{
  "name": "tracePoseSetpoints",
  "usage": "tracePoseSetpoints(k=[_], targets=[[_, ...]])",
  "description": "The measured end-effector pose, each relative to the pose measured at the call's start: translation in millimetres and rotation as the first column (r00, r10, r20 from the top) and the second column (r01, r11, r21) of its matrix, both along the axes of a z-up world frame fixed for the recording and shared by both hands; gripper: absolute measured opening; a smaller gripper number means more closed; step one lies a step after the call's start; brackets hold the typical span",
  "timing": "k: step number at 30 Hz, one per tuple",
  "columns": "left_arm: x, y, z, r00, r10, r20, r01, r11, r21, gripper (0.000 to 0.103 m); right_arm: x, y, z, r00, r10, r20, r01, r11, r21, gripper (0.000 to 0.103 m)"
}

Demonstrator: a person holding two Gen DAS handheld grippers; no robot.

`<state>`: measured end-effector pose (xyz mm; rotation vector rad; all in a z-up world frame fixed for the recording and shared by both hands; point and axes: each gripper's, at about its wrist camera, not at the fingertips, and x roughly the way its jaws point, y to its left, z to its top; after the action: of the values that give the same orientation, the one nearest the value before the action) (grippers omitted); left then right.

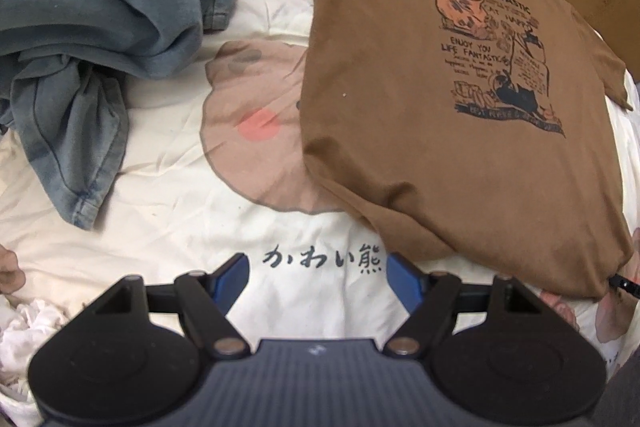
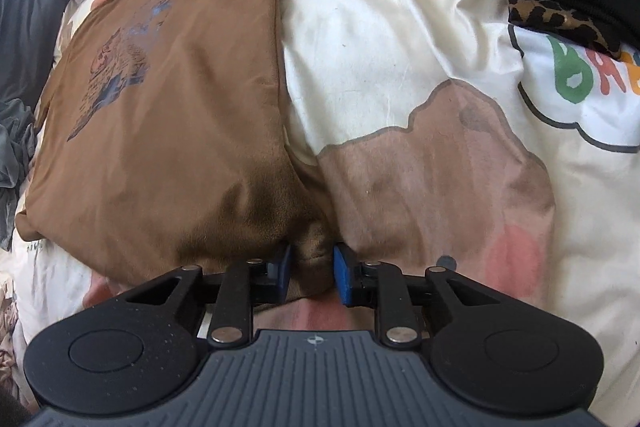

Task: Fold clothes
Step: 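Close the right tool on the T-shirt hem edge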

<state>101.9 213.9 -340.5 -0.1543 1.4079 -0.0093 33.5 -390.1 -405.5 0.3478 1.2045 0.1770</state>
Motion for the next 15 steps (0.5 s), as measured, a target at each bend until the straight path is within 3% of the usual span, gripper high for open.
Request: tracePoseSetpoints(k=[6, 10, 15], targets=[[1.0, -5.0, -2.0, 1.000, 0.001, 0.002, -0.001, 1.000, -0.014, 0.078, 1.9, -0.1, -1.3, 1.000, -0.010, 0.000, 0.010, 1.000, 0.006, 0.028], [-0.9, -8.7, -1.4, 1.000, 0.008, 0.016, -0.007, 0.999, -0.034, 0.078, 0.7, 1.2, 2.6, 1.000, -0.019, -0.009, 0.019, 1.000, -0.005, 0.008], [-3.9, -8.3, 2.2, 0.997, 0.035, 0.064, -0.030, 0.997, -0.071, 0.078, -4.4, -1.7, 13.0, 0.999, -0.026, -0.020, 0.026, 1.000, -0.003, 0.005]])
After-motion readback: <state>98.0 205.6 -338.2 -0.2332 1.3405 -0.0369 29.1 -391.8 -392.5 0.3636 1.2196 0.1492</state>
